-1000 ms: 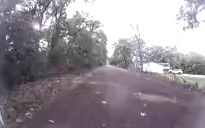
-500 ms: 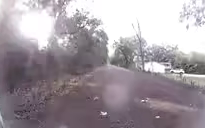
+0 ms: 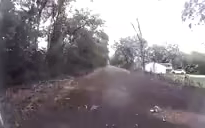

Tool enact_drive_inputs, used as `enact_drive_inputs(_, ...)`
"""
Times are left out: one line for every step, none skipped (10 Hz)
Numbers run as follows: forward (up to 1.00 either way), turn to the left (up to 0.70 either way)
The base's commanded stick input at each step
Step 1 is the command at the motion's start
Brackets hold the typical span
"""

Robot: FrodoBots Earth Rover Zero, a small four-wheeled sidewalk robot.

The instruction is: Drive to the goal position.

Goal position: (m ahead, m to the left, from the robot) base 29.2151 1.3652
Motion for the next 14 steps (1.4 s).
enact_drive_inputs(0.70,0.00)
enact_drive_inputs(0.70,0.00)
enact_drive_inputs(0.70,0.00)
enact_drive_inputs(0.70,0.00)
enact_drive_inputs(0.70,0.00)
enact_drive_inputs(0.70,0.00)
enact_drive_inputs(0.70,0.00)
enact_drive_inputs(0.70,0.00)
enact_drive_inputs(0.70,0.00)
enact_drive_inputs(0.70,0.00)
enact_drive_inputs(0.70,0.00)
enact_drive_inputs(0.70,0.00)
enact_drive_inputs(0.70,0.00)
enact_drive_inputs(0.70,0.00)
